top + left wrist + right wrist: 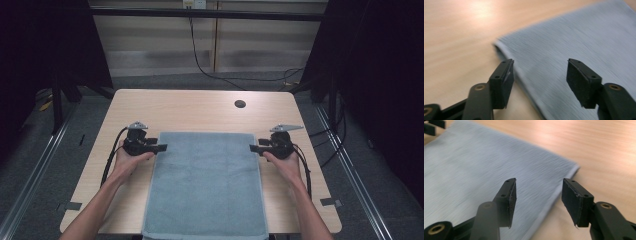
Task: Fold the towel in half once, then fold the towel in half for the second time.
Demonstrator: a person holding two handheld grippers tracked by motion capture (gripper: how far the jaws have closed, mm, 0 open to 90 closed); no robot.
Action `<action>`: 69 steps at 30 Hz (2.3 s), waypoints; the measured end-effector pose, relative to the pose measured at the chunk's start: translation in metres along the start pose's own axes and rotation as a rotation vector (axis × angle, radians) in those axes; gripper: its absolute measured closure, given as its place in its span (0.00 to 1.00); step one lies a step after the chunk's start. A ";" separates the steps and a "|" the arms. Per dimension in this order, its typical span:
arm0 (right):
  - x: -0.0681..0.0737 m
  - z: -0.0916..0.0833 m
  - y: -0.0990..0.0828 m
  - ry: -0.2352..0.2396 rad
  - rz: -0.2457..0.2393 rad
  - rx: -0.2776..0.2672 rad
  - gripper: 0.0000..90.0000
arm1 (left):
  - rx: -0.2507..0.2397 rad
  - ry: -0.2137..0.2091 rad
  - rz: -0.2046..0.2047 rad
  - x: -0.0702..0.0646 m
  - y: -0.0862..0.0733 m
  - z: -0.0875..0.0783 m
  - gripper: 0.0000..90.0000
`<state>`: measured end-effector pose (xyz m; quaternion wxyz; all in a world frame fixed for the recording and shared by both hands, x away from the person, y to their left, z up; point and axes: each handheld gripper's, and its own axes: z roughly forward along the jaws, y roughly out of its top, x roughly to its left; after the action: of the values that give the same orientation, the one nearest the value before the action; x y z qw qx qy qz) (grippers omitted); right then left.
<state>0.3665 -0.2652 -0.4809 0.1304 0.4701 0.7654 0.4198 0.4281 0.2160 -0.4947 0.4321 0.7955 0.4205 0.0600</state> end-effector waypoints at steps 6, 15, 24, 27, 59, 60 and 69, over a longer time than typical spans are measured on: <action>-0.019 0.031 0.011 -0.054 0.048 0.027 0.42 | -0.029 0.039 -0.047 0.020 0.004 0.017 0.38; -0.020 0.058 0.015 -0.076 0.037 0.062 0.42 | -0.024 0.054 0.021 0.014 0.005 0.029 0.53; -0.021 0.058 0.018 -0.009 0.076 0.027 0.90 | -0.022 -0.029 -0.006 0.015 0.010 0.027 0.93; -0.023 0.052 0.020 0.017 0.105 -0.011 0.91 | -0.043 -0.045 -0.011 0.014 0.013 0.021 0.93; 0.037 -0.076 0.054 0.127 -0.082 -0.288 0.92 | -0.300 -0.168 0.169 -0.054 0.049 -0.084 0.95; 0.042 -0.079 0.048 0.128 -0.090 -0.282 0.92 | -0.284 -0.169 0.170 -0.057 0.039 -0.088 0.95; 0.086 -0.105 -0.041 0.196 -0.114 -0.182 0.90 | -0.207 -0.222 0.197 -0.083 -0.043 -0.117 0.95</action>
<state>0.2336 -0.2567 -0.4312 0.1207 0.3686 0.7587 0.5235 0.2946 0.2421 -0.4314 0.5476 0.7859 0.2816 0.0568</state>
